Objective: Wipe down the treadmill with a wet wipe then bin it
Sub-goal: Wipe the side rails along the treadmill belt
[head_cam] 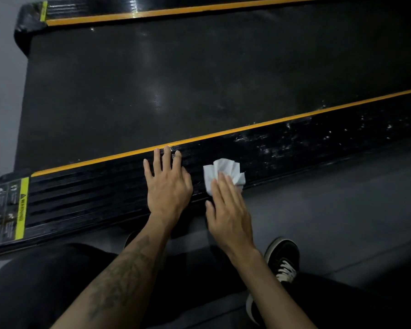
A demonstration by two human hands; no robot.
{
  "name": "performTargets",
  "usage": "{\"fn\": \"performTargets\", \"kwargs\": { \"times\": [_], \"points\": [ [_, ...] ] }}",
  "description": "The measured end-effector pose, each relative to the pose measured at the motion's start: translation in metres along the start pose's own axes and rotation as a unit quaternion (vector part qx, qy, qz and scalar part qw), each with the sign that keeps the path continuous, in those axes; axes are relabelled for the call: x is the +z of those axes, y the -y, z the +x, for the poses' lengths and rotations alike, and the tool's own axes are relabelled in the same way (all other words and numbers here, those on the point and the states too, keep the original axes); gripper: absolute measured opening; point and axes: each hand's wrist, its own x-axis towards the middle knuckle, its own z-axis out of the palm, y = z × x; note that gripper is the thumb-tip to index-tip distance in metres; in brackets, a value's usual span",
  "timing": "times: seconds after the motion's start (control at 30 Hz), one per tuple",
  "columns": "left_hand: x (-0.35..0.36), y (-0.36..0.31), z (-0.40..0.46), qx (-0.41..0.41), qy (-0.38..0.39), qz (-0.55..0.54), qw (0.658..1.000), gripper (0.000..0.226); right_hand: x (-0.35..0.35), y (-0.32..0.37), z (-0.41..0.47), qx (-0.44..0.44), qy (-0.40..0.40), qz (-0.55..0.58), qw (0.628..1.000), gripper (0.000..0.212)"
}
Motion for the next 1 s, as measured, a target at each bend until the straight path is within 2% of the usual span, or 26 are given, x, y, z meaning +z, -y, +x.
{"fn": "performTargets", "kwargs": {
  "times": [0.13,0.3,0.5,0.67,0.83,1.0],
  "points": [
    [0.001,-0.001,0.000,0.005,0.007,-0.001,1.000,0.056,0.002,-0.001,0.015,-0.044,0.039,-0.005,0.998,0.054],
    [0.001,0.000,0.000,0.006,0.012,-0.003,1.000,0.056,0.000,-0.002,0.002,0.038,0.001,-0.007,0.999,0.052],
    [0.001,0.000,0.001,0.015,0.016,-0.010,1.000,0.059,0.002,-0.005,0.015,-0.032,0.031,-0.013,0.999,0.054],
    [0.002,0.002,0.000,0.041,0.022,-0.010,0.999,0.058,0.002,-0.001,-0.001,0.056,-0.008,-0.004,0.998,0.052],
    [0.002,0.000,0.001,0.043,0.028,-0.008,0.999,0.059,0.000,-0.006,0.012,-0.006,0.015,-0.015,1.000,0.053],
    [0.002,0.000,0.000,0.039,0.032,-0.006,0.999,0.060,0.002,-0.011,0.000,0.024,-0.009,-0.019,0.999,0.051]
  ]
}}
